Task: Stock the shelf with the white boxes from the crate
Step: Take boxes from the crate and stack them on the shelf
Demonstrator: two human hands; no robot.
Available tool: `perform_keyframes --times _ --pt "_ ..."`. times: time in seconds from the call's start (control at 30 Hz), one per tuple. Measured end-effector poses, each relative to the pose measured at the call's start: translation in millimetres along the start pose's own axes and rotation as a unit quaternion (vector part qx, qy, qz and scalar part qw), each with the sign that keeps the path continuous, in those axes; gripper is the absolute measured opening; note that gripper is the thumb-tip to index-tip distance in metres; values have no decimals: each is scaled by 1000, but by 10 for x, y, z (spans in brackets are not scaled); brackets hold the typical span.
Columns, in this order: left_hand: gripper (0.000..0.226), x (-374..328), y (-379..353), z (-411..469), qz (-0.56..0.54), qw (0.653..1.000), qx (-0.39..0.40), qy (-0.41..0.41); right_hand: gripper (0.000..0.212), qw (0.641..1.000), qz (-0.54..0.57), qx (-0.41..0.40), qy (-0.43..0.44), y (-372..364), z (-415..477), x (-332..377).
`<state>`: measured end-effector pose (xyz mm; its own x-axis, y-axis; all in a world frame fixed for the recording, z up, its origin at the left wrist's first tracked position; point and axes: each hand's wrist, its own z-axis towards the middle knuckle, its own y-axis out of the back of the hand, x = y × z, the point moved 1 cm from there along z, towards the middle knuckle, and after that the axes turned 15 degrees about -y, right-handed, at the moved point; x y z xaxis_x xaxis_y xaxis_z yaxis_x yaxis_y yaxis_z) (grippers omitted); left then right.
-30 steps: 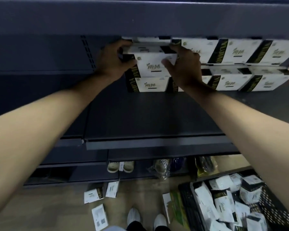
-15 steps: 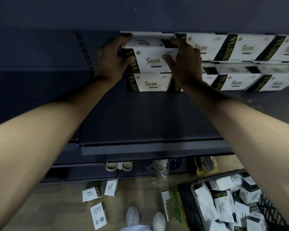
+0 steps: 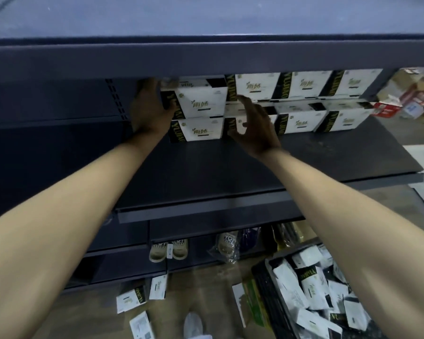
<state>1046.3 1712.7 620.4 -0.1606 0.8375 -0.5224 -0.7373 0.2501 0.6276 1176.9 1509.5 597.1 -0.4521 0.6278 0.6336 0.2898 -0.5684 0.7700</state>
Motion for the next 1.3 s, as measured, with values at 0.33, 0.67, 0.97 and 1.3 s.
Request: perform_keyframes --times 0.33,0.67,0.97,1.3 --pt "51 -962 -446 -680 27 986 107 -128 78 985 -159 -17 -59 892 -741 -912" --pt "50 -2913 -1218 -1738 29 961 216 -170 66 990 -125 -20 -68 2067 -1874 -2223" --pt "52 -3280 -1819 -3349 -11 932 357 -66 67 976 -100 108 -162 1806 -2853 -3430" --pt "54 -2957 -2265 -3945 -20 908 418 13 69 945 -172 196 -200 1369 -3236 -4102"
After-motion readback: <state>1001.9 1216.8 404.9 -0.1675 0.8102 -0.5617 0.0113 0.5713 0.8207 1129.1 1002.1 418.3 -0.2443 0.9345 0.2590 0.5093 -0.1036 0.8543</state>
